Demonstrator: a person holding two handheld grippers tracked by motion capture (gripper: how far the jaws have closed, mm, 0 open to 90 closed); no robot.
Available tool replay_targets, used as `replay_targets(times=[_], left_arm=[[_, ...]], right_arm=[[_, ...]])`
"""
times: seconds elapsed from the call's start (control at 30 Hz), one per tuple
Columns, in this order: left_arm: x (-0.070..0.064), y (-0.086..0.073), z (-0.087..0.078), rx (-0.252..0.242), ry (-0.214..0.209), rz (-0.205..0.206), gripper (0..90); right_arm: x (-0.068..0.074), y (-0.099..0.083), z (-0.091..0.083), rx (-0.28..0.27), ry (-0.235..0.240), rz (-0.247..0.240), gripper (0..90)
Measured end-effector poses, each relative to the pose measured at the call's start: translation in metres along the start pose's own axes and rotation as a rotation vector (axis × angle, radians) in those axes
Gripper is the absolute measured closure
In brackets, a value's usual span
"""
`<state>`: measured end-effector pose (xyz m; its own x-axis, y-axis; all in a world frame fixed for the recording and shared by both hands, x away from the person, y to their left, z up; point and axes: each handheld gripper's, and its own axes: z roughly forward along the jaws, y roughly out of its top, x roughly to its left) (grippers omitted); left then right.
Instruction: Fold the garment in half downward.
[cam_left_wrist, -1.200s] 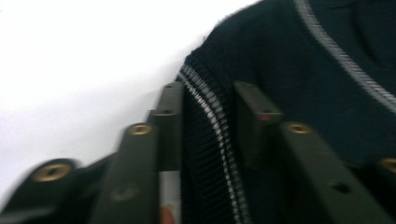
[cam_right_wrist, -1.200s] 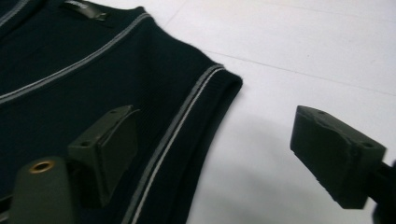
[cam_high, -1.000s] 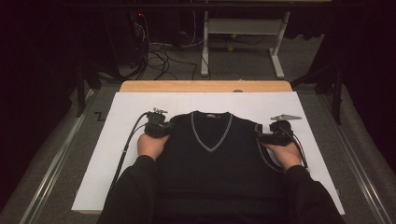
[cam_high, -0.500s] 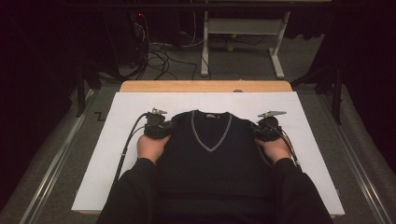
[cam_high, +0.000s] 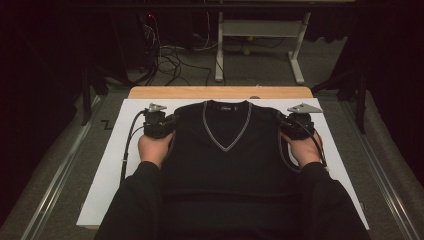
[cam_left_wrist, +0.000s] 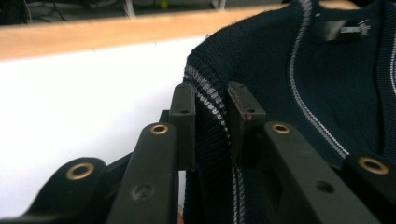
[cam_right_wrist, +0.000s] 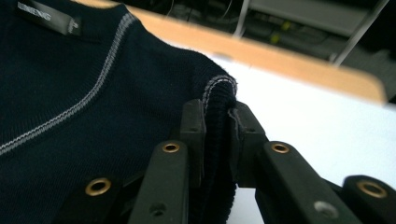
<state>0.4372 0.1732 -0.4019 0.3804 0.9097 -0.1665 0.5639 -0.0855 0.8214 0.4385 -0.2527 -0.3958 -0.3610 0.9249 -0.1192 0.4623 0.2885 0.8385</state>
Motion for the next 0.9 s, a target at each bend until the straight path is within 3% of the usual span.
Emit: replay_targets(times=[0.03, 0.23, 0.5, 0.57, 0.6, 0.9], left_arm=[[0.000, 0.005, -0.003, -0.019, 0.005, 0.004, 70.5], [0.001, 0.029, -0.020, -0.104, 0.016, 0.019, 70.5], [-0.003, 0.042, -0.030, -0.141, 0.009, 0.017, 70.4], [-0.002, 0.041, -0.029, -0.120, 0.000, 0.004, 70.4], [-0.002, 0.036, -0.026, -0.090, 0.003, 0.021, 70.3], [-0.004, 0.004, -0.029, -0.062, -0.037, 0.044, 70.3]], right_arm=[[-0.003, 0.010, -0.006, -0.033, -0.013, -0.005, 78.4], [-0.008, 0.027, -0.017, -0.108, -0.037, 0.001, 78.3], [-0.008, 0.042, -0.027, -0.168, -0.053, -0.034, 78.3], [-0.008, 0.042, -0.029, -0.171, -0.047, -0.030, 78.3], [-0.008, 0.041, -0.028, -0.165, -0.045, -0.034, 78.3], [0.002, 0.012, -0.026, -0.139, -0.018, -0.030, 78.3]])
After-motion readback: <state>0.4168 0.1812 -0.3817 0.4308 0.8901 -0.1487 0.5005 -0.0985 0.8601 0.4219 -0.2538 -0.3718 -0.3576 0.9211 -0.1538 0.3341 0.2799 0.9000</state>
